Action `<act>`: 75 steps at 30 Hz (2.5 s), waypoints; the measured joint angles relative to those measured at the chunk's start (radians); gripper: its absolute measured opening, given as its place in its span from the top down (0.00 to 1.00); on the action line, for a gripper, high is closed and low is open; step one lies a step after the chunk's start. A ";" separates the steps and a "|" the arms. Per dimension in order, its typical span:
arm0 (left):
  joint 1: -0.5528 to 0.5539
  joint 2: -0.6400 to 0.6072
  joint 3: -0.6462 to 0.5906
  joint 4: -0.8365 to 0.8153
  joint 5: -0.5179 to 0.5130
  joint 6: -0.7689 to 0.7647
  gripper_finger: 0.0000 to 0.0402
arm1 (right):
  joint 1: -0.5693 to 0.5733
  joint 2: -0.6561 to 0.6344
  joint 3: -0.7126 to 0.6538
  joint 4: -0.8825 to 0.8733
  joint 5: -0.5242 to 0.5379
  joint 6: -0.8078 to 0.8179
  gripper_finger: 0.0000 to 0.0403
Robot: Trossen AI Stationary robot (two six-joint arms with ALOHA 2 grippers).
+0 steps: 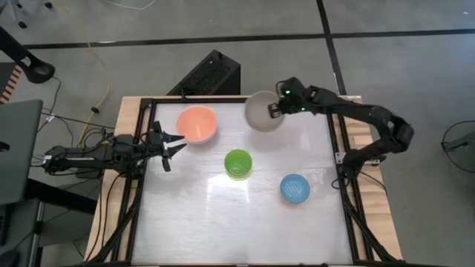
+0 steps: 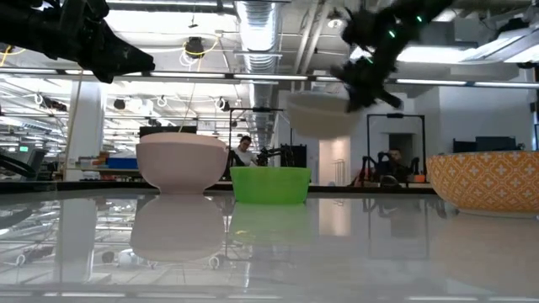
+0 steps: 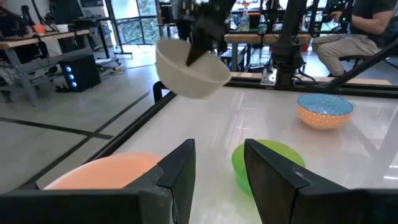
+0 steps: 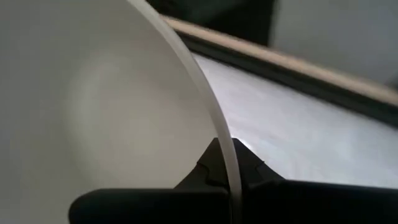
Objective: Nest bowls inside each other
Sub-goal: Stack the gray bowl on top of the orange bowl
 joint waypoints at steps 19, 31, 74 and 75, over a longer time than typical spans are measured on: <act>0.000 0.000 0.000 0.022 0.074 -0.023 0.68 | 0.216 0.611 0.761 0.041 -0.056 -0.104 0.99; 0.000 0.000 0.000 0.020 0.075 -0.023 0.68 | 0.224 0.915 1.114 -0.019 -0.203 -0.083 0.99; 0.000 0.000 0.000 0.019 0.074 -0.009 0.68 | 0.203 0.950 1.126 -0.011 -0.158 -0.024 0.82; 0.000 0.000 0.000 0.019 0.074 -0.009 0.68 | 0.203 0.950 1.126 -0.011 -0.157 -0.024 0.81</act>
